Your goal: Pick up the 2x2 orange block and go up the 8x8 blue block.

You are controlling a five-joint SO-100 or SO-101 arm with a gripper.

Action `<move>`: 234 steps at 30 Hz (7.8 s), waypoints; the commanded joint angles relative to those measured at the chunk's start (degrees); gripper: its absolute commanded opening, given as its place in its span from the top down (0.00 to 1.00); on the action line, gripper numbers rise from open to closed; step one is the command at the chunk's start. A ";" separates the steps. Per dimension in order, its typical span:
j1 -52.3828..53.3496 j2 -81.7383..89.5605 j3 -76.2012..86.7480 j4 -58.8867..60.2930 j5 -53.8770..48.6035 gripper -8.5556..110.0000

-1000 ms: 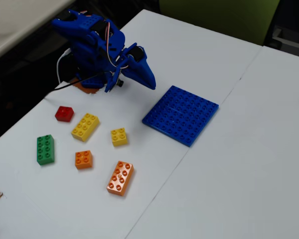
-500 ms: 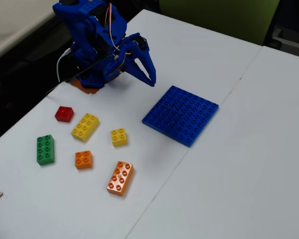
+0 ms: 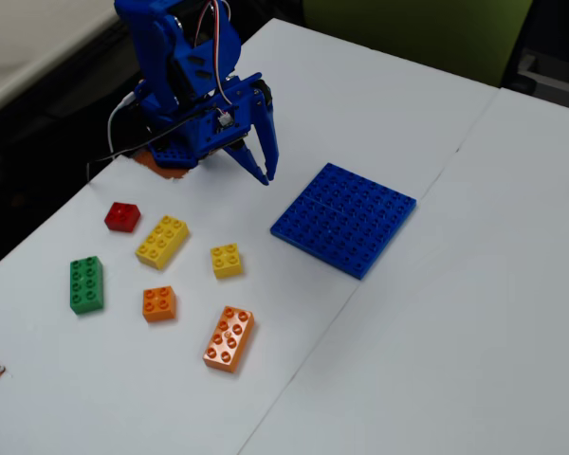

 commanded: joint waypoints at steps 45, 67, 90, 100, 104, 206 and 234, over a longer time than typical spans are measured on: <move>35.51 -41.04 -39.90 14.77 -46.93 0.86; 39.29 -50.71 -40.78 10.63 -50.98 0.77; 39.64 -58.01 -39.55 10.81 -50.45 0.73; 39.64 -59.06 -39.38 12.48 -50.45 0.74; 39.55 -59.15 -39.38 13.01 -50.45 0.74; -9.05 -23.91 -38.85 24.96 -29.88 0.93; -17.05 -42.80 -46.85 31.64 -30.32 0.93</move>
